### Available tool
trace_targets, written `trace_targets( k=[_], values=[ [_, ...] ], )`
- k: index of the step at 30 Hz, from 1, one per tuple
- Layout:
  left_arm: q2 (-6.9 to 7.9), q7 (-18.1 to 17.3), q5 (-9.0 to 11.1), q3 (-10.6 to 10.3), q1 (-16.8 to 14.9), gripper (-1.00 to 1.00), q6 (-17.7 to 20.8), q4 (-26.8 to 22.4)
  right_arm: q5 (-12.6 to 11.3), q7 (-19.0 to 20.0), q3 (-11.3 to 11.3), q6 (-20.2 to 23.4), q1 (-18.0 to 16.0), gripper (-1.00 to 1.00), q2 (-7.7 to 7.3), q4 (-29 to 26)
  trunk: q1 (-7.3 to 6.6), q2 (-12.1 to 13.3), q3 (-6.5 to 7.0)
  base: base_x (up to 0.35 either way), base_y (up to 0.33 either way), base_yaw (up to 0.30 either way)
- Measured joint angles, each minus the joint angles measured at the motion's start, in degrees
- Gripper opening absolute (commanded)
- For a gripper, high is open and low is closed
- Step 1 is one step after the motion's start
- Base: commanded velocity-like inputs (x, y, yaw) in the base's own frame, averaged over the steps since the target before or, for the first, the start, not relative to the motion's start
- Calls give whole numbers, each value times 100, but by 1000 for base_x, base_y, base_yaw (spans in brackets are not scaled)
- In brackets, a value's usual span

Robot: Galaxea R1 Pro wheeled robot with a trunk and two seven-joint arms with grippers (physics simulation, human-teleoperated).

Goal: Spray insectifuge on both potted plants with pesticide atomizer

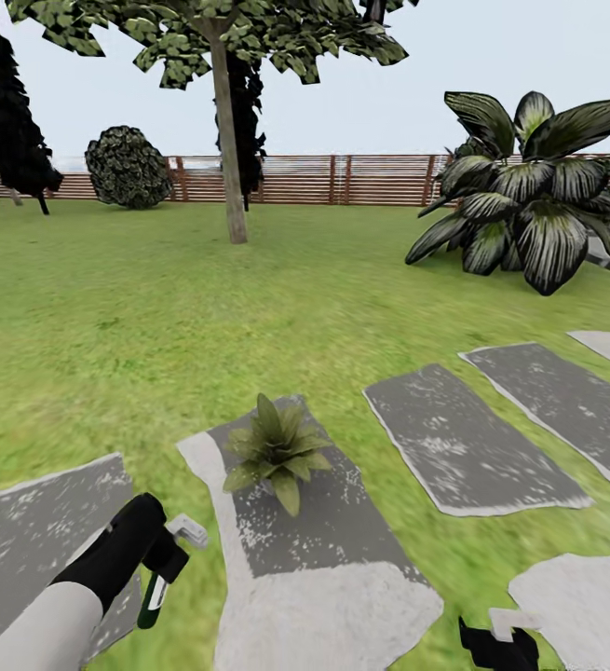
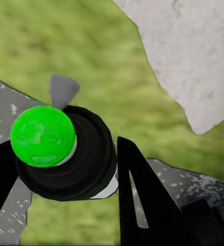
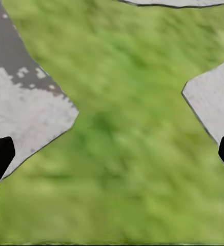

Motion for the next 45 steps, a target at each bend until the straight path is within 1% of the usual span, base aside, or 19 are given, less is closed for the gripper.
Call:
trace_targets(
  k=[2,3,6,7,9,10,14,17,19,20,34,45],
  values=[
    [-3,0,60,45,0,-100,2,-46,1,0,0,3,0,100,2,1,-1,0,0,-217,-9,277],
    [-1,0,88,86,0,-100,2,-147,2,0,0,6,0,100,2,1,-2,0,0,-102,-60,277],
    [-11,0,114,177,1,-100,2,-319,4,-2,1,7,-1,100,2,2,-4,0,0,28,-199,277],
    [-33,2,119,185,1,-100,4,-333,5,-2,1,7,-1,100,2,2,-4,0,0,105,-252,175],
    [-143,61,121,195,0,-100,4,-355,0,-2,-4,0,0,100,2,-3,-5,0,0,121,-263,73],
    [-168,114,111,193,0,-100,0,-358,-1,-2,-6,-1,0,100,-1,-5,-5,0,0,126,-267,37],
    [-237,455,113,198,1,-100,3,-354,-1,-2,-9,-2,0,100,-28,-15,-5,0,0,105,-281,10],
    [-245,492,132,196,3,-100,6,-360,-1,-2,-9,-2,1,100,-46,-17,-4,0,0,26,-300,1],
    [-340,501,157,198,2,-100,9,-362,1,-2,-9,-2,1,100,-51,-17,-3,0,0,1,-315,0],
    [-347,500,129,201,1,-100,-2,-362,-2,-2,-8,-1,1,100,-51,-17,-3,0,0,0,-316,0],
    [-349,492,131,210,2,-100,14,-383,-3,-2,-7,-2,0,100,-51,-17,-4,0,0,83,-317,9],
    [-348,492,125,217,3,-100,21,-391,-3,-3,-2,-2,-1,100,-33,-15,-5,0,0,104,-317,265]
  ],
)
